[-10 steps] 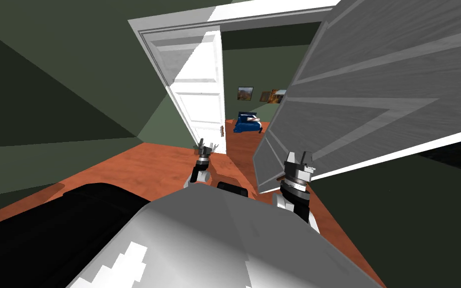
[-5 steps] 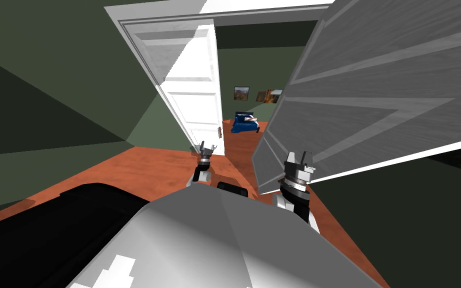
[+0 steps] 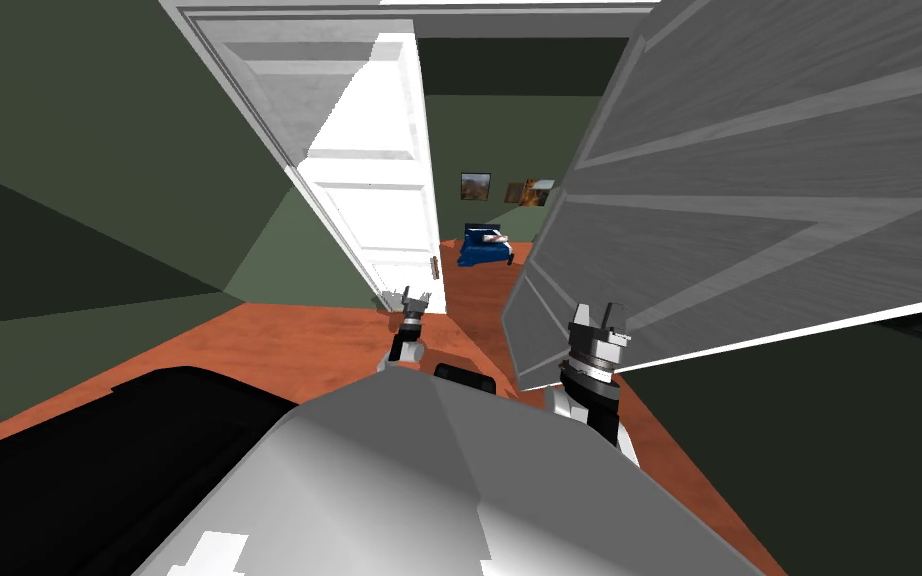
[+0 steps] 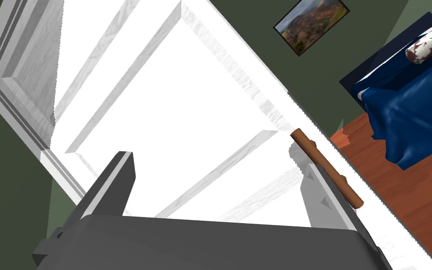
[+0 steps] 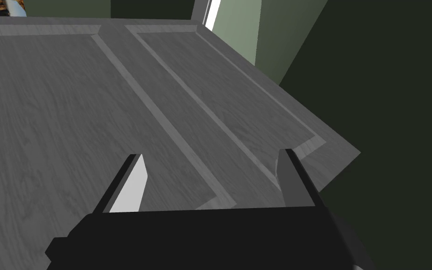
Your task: Pull the door open
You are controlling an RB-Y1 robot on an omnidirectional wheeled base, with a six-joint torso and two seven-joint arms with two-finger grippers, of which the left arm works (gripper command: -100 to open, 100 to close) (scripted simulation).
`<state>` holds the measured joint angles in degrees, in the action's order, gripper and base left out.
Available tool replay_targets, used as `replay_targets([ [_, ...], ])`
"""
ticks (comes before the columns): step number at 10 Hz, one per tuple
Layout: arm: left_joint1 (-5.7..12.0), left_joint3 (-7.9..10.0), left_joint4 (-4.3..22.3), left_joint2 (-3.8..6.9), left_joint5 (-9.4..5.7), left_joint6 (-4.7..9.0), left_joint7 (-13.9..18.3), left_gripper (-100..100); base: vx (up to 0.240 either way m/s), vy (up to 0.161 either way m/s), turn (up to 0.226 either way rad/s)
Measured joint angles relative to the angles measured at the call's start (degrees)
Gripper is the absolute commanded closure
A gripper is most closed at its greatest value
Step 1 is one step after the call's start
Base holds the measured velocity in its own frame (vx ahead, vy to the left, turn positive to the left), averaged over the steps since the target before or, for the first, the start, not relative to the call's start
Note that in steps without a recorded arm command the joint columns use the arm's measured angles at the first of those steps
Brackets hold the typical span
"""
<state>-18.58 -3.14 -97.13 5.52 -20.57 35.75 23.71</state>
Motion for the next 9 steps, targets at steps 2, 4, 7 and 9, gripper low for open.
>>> replay_targets([
  [2,1.30,-0.19,3.3,0.07,-1.63,0.79,2.4,-100,0.074,0.068,-0.117],
  [4,2.29,-0.21,6.6,0.70,-3.44,1.91,5.3,-100,0.085,0.077,-0.114],
  [7,4.24,-0.33,11.5,0.98,-6.03,3.16,9.1,-100,0.088,0.068,-0.108],
  [9,5.04,-0.48,14.0,1.05,-7.73,3.80,11.5,-100,0.088,0.071,-0.117],
])
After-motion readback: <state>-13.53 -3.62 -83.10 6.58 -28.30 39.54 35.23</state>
